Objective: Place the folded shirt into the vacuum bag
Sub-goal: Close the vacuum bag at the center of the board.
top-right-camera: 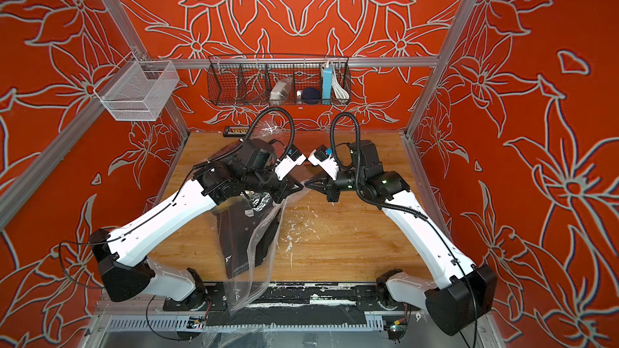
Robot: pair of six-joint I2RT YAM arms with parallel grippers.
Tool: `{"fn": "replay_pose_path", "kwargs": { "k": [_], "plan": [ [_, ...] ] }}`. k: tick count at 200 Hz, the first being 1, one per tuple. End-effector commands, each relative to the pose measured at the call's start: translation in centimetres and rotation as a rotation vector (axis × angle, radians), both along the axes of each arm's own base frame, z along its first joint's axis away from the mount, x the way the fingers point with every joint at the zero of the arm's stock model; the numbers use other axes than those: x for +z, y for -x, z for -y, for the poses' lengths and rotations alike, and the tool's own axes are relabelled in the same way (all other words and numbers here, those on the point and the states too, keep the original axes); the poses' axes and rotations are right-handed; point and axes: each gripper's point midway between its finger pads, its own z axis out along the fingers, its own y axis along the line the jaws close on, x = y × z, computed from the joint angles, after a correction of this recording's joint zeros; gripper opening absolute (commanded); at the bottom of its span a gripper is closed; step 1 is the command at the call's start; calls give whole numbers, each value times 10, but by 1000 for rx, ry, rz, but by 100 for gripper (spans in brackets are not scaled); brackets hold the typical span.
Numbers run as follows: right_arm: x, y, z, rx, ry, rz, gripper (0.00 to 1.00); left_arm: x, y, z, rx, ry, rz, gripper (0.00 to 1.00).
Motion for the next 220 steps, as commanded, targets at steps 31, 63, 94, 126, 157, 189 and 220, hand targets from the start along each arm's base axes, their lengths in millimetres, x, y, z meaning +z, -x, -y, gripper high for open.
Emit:
{"fn": "replay_pose_path", "kwargs": {
  "k": [31, 63, 94, 126, 157, 189, 220],
  "plan": [
    [35, -8, 13, -47, -46, 140, 0, -37, 26, -43, 67, -190, -130, 7],
    [38, -14, 19, -80, -48, 144, 0, -43, 29, -48, 75, -233, -129, 7],
    [49, -27, 26, -137, -70, 170, 0, -50, 36, -52, 81, -291, -125, 7],
    [58, -43, 31, -192, -80, 184, 0, -55, 42, -57, 92, -333, -128, 7],
    [66, -60, 41, -271, -100, 198, 0, -55, 45, -60, 105, -335, -138, 7],
    [71, -82, 58, -384, -109, 196, 0, -61, 50, -59, 106, -342, -164, 7],
    [74, -106, 83, -513, -128, 185, 0, -72, 54, -64, 117, -354, -185, 5]
  ]
}}
